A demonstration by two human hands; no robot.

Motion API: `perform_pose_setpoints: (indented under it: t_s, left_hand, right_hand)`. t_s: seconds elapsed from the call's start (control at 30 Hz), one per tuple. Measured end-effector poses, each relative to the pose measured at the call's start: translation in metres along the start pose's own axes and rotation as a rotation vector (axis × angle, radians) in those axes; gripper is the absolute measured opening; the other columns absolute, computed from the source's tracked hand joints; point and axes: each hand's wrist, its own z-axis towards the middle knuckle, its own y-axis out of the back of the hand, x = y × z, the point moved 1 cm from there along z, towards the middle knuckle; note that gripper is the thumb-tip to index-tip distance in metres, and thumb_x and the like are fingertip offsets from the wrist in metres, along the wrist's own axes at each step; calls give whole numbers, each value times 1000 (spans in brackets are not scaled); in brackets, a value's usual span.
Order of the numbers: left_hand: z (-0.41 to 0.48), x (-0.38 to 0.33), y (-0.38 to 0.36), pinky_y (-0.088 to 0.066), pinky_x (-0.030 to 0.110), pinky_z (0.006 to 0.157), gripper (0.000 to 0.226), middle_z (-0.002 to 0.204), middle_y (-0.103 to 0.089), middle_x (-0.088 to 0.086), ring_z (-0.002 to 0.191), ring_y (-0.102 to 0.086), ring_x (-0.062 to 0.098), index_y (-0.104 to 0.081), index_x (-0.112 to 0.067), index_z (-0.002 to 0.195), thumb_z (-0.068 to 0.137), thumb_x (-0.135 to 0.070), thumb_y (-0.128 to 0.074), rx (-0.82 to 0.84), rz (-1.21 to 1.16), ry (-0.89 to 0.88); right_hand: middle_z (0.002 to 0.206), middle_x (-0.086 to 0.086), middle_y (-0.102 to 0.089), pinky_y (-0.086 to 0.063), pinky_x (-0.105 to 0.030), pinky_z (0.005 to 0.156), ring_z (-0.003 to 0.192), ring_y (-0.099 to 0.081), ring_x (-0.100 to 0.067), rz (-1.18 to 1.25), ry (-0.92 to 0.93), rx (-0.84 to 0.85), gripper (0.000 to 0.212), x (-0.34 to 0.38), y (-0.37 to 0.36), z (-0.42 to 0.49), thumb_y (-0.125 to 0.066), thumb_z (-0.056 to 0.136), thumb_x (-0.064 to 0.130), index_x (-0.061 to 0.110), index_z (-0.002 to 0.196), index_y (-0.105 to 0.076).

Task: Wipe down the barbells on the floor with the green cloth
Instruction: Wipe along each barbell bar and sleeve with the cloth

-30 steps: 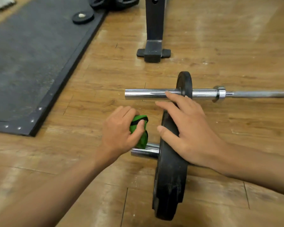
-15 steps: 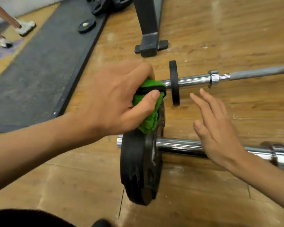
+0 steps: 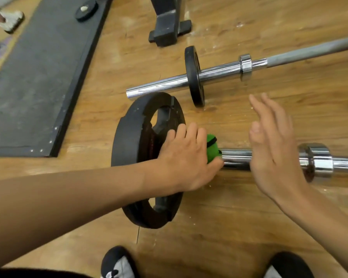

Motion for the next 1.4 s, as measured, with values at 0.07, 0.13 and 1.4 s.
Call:
perform_pose_setpoints:
  t_s: [0.07, 0.13, 1.4]
  left_hand:
    - [-5, 0, -5, -30, 41, 98, 57, 117, -33, 1, 110, -35, 23, -39, -18, 130, 103, -65, -25, 132, -25, 13]
    - [-13, 4, -10, -25, 44, 117, 73, 137, -39, 8, 134, -36, 31, -34, -12, 145, 103, -67, -12, 179, 56, -7]
    - [-45, 117, 24, -18, 44, 129, 84, 165, -40, 12, 158, -26, 28, -46, -9, 156, 89, -61, -46, -478, -129, -447]
  right_hand:
    - [162, -6, -35, -21, -34, 124, 151, -29, -18, 27, 28, 47, 64, 9, -9, -1, -22, 107, 49, 15, 158, -39]
    - [160, -2, -40, -28, -42, 124, 150, -33, -14, 53, 30, 122, 60, 15, -20, 2, -26, 108, 46, 15, 157, -40]
    - [120, -11, -65, -41, -48, 97, 109, -57, -36, -787, 317, 231, 45, 28, -84, -26, -44, 102, 28, 13, 142, -59]
